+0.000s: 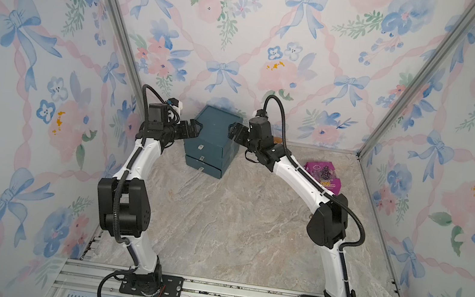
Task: Take the mice out of the drawer
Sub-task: Move the storage box to the center of the board.
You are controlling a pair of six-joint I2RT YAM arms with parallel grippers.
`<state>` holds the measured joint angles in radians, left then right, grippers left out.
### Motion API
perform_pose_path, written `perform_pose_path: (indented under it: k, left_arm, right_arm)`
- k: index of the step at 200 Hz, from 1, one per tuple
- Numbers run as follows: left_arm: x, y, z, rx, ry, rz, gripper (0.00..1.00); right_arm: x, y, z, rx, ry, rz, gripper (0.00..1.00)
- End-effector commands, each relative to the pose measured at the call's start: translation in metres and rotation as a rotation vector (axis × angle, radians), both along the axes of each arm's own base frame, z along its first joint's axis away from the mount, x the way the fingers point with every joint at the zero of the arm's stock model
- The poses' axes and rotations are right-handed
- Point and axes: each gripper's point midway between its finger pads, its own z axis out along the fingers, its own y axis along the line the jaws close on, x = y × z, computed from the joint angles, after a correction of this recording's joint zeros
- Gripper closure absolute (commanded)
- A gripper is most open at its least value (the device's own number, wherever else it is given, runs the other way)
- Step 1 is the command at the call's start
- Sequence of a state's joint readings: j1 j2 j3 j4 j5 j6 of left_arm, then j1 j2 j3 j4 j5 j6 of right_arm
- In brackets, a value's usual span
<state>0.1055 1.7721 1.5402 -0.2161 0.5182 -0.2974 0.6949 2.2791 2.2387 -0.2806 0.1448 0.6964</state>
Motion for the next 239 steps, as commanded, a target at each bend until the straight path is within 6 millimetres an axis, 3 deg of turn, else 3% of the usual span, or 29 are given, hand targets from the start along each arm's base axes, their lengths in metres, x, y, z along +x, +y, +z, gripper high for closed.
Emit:
perform_pose_path:
  k: [1, 30, 69, 101, 161, 180, 200, 218, 239]
  left_arm:
    - [-0.016, -0.036, -0.006, -0.031, 0.016, -0.161, 0.02]
    - [-0.039, -0.069, -0.012, -0.024, 0.038, -0.225, 0.02]
    - [-0.096, -0.125, -0.015, -0.044, 0.092, -0.274, 0.02]
    - [-0.116, -0.128, -0.01, -0.053, 0.099, -0.224, 0.02]
    - [-0.136, -0.162, -0.025, -0.023, 0.141, -0.257, 0.02]
    - [-0.141, -0.156, -0.011, -0.01, 0.099, -0.209, 0.02]
    - [-0.138, -0.137, 0.029, 0.043, -0.014, -0.138, 0.02]
    - [-0.123, -0.117, 0.056, 0.057, -0.072, -0.082, 0.02]
    - [-0.093, -0.095, 0.061, 0.085, -0.085, -0.032, 0.02]
  right_arm:
    - [-0.012, 0.018, -0.009, 0.003, 0.057, 0.043, 0.04]
    - [-0.012, 0.012, -0.019, -0.008, 0.096, 0.034, 0.04]
    - [-0.016, -0.026, -0.021, -0.055, 0.121, 0.004, 0.04]
    - [-0.021, -0.047, -0.027, -0.04, 0.182, 0.143, 0.04]
    - [-0.055, -0.043, -0.037, -0.113, 0.212, 0.418, 0.04]
    - [-0.055, -0.058, -0.039, -0.168, 0.215, 0.365, 0.04]
    - [-0.052, -0.08, -0.035, -0.172, 0.213, 0.27, 0.04]
    - [-0.051, -0.102, -0.024, -0.153, 0.195, 0.17, 0.04]
    - [-0.058, -0.127, -0.007, -0.107, 0.163, 0.065, 0.04]
